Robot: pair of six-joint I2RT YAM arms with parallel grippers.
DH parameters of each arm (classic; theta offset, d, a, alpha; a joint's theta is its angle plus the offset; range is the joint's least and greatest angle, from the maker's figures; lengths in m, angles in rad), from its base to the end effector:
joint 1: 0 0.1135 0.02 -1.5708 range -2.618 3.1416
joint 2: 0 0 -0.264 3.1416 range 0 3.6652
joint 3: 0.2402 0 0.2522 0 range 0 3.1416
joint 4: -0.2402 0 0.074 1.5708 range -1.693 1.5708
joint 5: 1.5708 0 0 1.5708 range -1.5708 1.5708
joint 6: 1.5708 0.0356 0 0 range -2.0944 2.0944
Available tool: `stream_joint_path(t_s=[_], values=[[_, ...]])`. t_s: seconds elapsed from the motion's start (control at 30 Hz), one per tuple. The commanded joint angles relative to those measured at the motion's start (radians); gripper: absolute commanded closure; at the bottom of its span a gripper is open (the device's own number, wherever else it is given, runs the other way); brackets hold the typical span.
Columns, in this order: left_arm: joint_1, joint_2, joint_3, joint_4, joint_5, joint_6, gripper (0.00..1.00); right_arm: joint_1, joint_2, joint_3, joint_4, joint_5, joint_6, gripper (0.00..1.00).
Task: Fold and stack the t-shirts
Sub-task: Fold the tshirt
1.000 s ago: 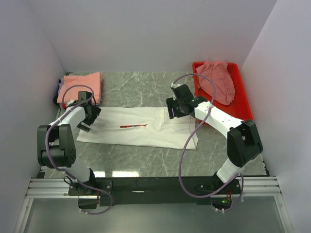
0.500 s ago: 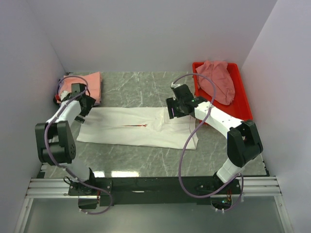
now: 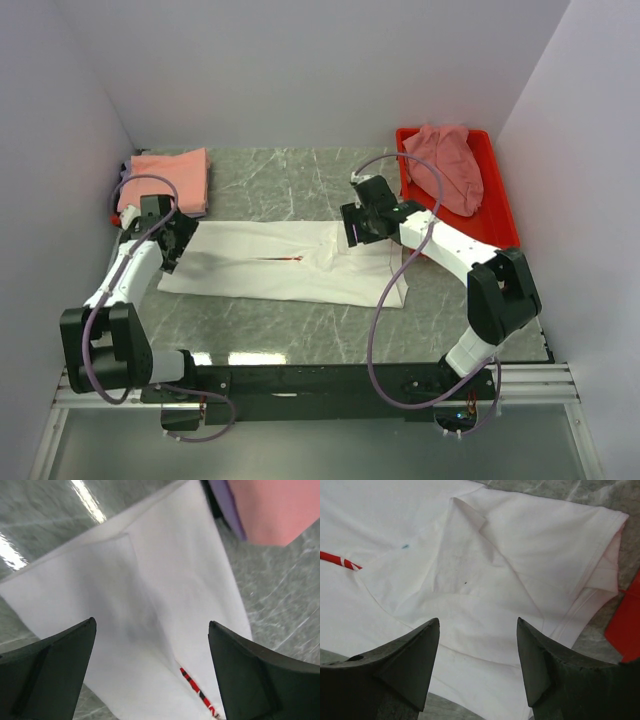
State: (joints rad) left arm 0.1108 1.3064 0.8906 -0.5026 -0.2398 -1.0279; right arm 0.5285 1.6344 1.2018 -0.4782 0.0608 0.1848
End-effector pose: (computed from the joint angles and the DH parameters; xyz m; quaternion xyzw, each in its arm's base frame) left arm 0.2627 0.0377 0.2380 -0.5393 0.7715 -0.0392 0.3354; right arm 0.3046 0.1754 0.2422 -0.1520 0.9334 0.0861 0.3136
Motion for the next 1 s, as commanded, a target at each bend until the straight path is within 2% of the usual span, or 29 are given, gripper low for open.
stream_joint_path(t_s=[0.0, 0.13, 0.3, 0.43, 0.53, 0.77, 0.8, 0.93, 0.97], values=[[-0.029, 0.046, -0.025, 0.114, 0.111, 0.032, 0.01, 0.027, 0.001, 0.001, 0.018, 0.034, -0.018, 0.3], [-0.043, 0.157, 0.028, 0.156, 0.129, 0.043, 0.0, 0.041, 0.068, 0.028, -0.004, 0.069, -0.007, 0.31], [-0.042, 0.284, 0.099, 0.182, 0.099, 0.031, 0.0, 0.097, 0.094, 0.012, 0.021, 0.077, -0.076, 0.32], [-0.039, 0.387, 0.163, 0.132, 0.033, 0.034, 0.0, 0.133, 0.139, 0.039, 0.03, 0.076, -0.096, 0.34], [-0.039, 0.43, 0.173, 0.111, 0.034, 0.032, 0.01, 0.134, 0.185, 0.082, 0.024, 0.096, -0.082, 0.36], [-0.039, 0.398, 0.134, 0.118, 0.028, 0.031, 0.01, 0.133, 0.258, 0.146, 0.016, 0.12, -0.088, 0.52], [-0.039, 0.396, 0.131, 0.113, 0.022, 0.031, 0.01, 0.131, 0.271, 0.15, 0.016, 0.12, -0.091, 0.6], [-0.037, 0.389, 0.125, 0.108, 0.011, 0.029, 0.01, 0.125, 0.295, 0.168, 0.019, 0.143, -0.091, 0.62], [-0.037, 0.383, 0.126, 0.107, 0.01, 0.031, 0.01, 0.125, 0.301, 0.171, 0.02, 0.146, -0.091, 0.66]])
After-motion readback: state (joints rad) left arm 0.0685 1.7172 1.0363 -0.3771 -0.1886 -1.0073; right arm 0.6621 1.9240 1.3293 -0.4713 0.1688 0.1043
